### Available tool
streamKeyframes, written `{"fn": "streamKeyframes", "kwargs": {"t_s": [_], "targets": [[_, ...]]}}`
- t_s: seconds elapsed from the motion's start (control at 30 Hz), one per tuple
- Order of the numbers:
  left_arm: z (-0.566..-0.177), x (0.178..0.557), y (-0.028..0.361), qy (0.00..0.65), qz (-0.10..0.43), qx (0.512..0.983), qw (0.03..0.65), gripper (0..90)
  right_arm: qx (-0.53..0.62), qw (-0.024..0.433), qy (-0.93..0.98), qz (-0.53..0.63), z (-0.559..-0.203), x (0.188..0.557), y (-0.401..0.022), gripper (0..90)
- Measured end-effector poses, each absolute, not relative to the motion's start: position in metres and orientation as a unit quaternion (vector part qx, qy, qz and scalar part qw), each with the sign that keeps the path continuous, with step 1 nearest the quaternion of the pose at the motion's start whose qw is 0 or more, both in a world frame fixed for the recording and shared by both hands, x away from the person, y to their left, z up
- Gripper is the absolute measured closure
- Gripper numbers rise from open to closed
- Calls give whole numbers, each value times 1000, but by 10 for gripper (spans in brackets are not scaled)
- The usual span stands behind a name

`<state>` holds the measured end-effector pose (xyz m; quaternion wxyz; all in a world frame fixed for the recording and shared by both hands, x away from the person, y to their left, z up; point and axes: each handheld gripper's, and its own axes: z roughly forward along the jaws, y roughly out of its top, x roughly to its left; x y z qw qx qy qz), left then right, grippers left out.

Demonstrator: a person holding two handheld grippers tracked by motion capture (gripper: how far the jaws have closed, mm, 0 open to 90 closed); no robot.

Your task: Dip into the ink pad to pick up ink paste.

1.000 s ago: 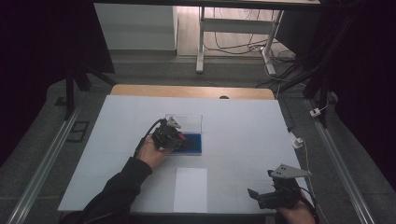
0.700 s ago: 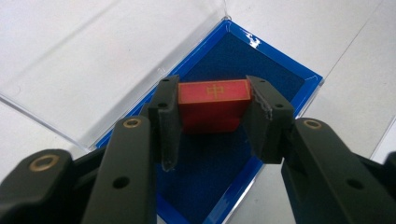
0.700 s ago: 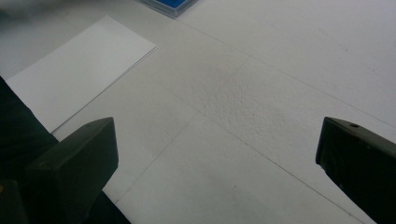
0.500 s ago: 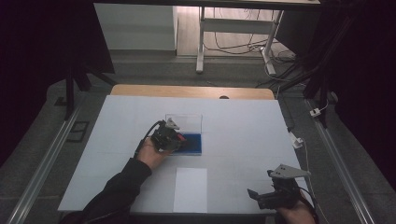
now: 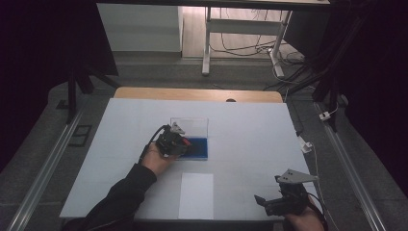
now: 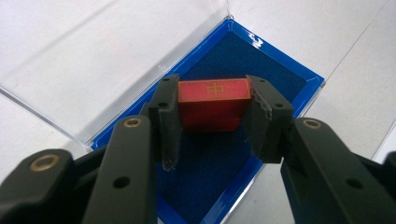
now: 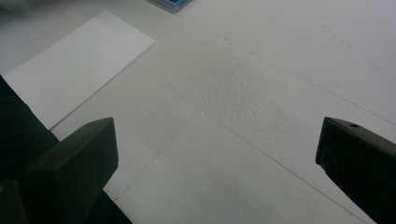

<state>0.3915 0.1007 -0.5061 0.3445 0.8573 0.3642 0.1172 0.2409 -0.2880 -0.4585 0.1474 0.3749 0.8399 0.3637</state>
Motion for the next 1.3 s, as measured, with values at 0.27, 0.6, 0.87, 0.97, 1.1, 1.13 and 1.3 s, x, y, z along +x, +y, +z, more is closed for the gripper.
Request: {"fn": "streamKeyframes", "kwargs": {"t_s": [0.27, 0.6, 0.87, 0.97, 1.1, 1.13, 1.3], "targets": [[-506, 382, 90, 360, 159, 860, 326, 589, 374, 145, 842, 361, -459, 241, -287, 0], [-507, 385, 97, 367, 140, 853, 343, 587, 373, 143, 842, 362, -459, 242, -288, 0], [-501, 387, 95, 356, 145, 863, 329, 583, 375, 140, 841, 364, -459, 243, -289, 0], [-494, 387, 97, 357, 145, 858, 339, 583, 374, 140, 841, 364, -459, 242, -289, 0], [-485, 389, 102, 364, 134, 847, 363, 583, 374, 141, 842, 363, -459, 242, -289, 0], [-483, 389, 103, 366, 131, 844, 368, 583, 375, 141, 841, 363, -459, 242, -288, 0], [-482, 392, 103, 368, 121, 840, 379, 583, 375, 140, 841, 363, -459, 243, -288, 0]]}}
